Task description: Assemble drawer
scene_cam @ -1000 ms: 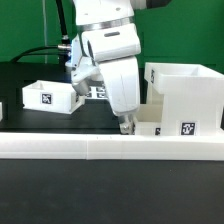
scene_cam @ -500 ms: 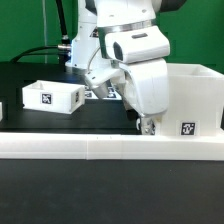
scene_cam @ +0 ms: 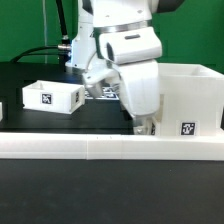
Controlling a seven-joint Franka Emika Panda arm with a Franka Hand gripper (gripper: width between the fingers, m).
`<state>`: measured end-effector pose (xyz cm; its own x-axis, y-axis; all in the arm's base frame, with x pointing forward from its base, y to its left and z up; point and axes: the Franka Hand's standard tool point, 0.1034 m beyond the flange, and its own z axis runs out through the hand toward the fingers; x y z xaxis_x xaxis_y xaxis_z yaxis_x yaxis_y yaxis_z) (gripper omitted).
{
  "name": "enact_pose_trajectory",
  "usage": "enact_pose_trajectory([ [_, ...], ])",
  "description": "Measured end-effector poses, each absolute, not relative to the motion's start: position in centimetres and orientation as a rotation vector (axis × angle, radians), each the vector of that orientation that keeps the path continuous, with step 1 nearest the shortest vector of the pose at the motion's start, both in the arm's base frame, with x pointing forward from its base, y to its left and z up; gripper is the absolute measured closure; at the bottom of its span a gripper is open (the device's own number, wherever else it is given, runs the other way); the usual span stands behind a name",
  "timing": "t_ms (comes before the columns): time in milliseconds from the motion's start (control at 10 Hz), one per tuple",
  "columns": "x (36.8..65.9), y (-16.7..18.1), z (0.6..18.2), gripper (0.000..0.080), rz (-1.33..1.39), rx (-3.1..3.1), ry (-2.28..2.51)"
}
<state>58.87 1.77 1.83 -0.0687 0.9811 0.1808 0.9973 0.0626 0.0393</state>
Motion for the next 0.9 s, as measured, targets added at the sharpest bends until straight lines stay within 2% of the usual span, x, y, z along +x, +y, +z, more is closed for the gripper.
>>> enact_pose_trajectory([
  [400, 57.8, -1.3, 2.9, 0.0151, -0.236, -2.135, -2.180],
  [900, 53.7, -5.1, 4.8, 0.0151, -0.195, -2.238, -2.106],
])
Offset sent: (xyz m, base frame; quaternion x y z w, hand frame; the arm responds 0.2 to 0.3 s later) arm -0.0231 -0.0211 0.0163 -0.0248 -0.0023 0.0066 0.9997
